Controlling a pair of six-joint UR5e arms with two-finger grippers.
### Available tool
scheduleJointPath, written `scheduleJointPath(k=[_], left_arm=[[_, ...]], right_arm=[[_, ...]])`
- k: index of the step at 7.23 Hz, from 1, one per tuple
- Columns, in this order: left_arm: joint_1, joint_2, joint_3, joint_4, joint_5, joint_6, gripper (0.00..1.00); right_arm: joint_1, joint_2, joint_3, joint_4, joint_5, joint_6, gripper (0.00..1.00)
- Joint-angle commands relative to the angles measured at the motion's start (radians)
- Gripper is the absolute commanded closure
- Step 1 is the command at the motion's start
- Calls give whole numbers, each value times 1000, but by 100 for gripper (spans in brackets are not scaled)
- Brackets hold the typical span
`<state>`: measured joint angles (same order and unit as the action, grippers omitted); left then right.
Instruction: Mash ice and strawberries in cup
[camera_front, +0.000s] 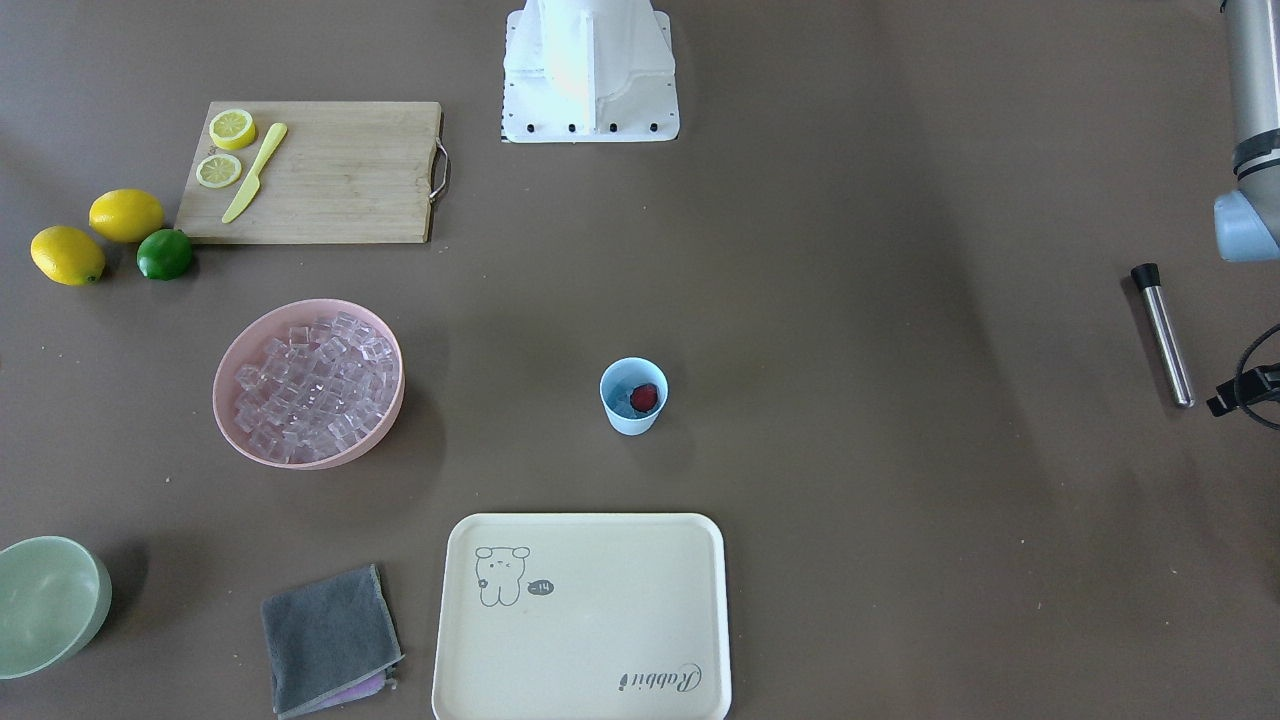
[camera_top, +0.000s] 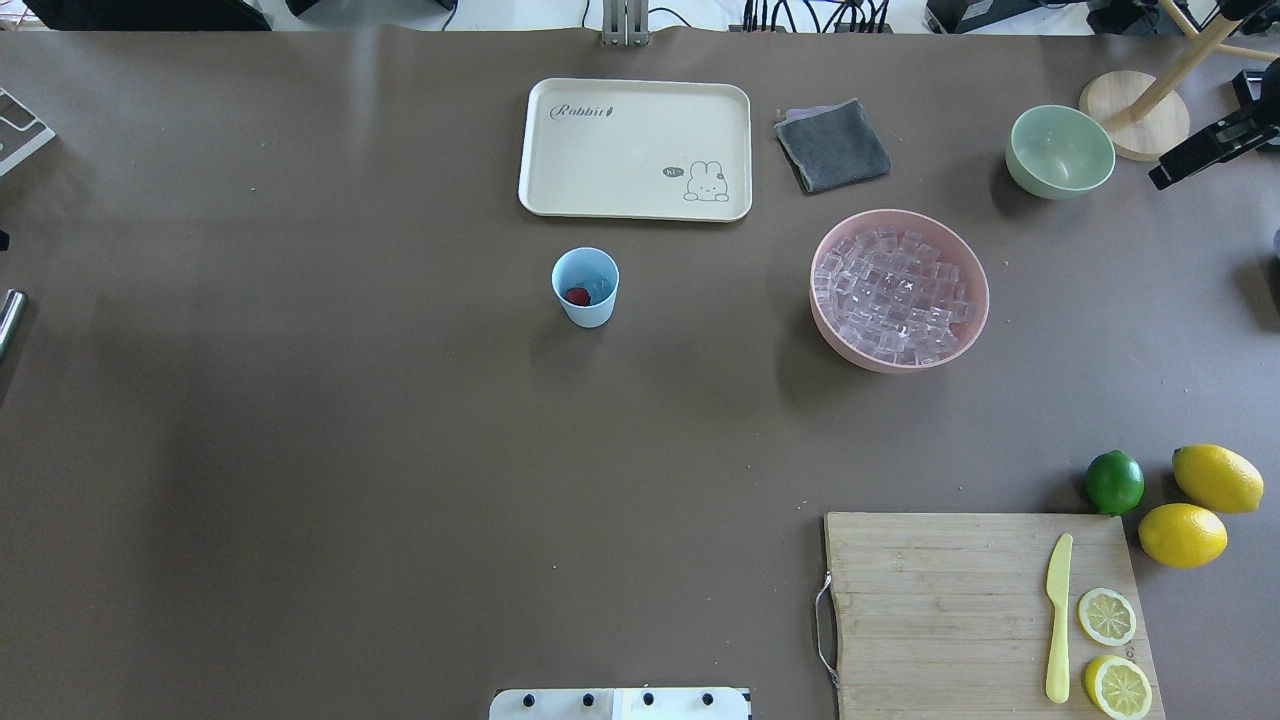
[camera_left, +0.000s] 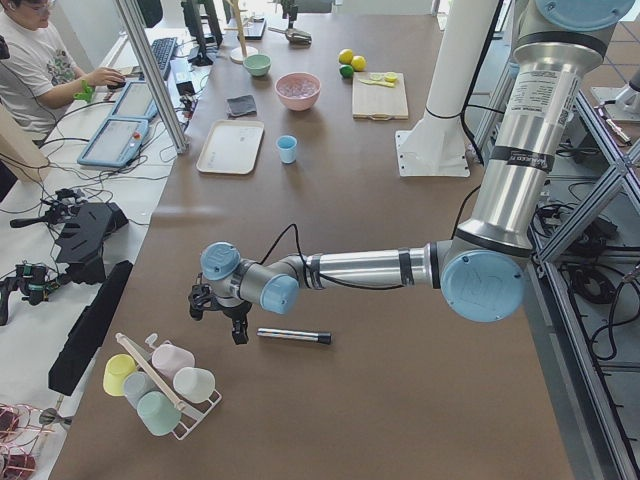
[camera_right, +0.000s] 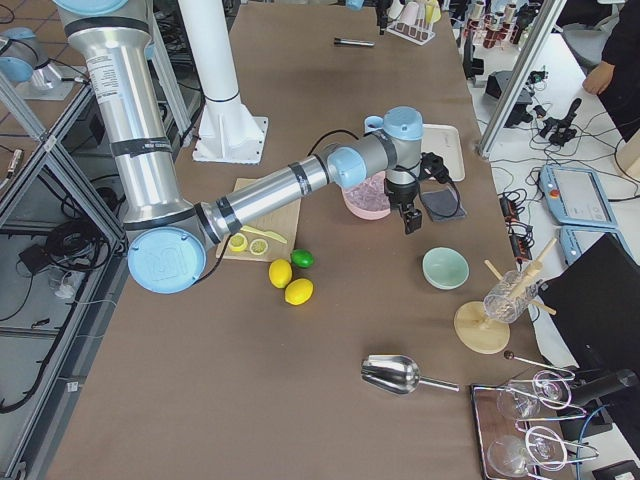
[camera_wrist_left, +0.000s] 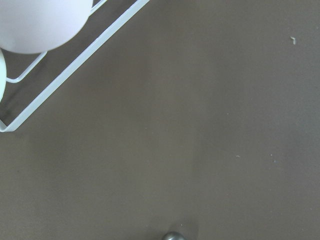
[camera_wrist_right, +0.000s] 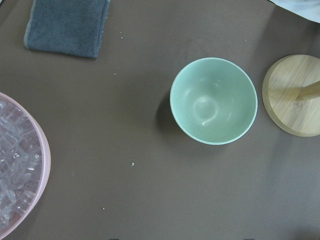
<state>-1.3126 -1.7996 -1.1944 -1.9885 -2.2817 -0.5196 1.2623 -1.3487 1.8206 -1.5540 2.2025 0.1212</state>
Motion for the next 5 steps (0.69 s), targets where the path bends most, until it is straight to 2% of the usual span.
scheduleJointPath(k=[1, 5], left_arm=[[45, 17, 2, -27, 14, -10, 10], [101, 101, 12, -143, 16, -11, 10]], right_arm=[[-4, 20, 2, 0, -15, 0, 12], [-18, 20, -14, -1, -43, 0, 10]])
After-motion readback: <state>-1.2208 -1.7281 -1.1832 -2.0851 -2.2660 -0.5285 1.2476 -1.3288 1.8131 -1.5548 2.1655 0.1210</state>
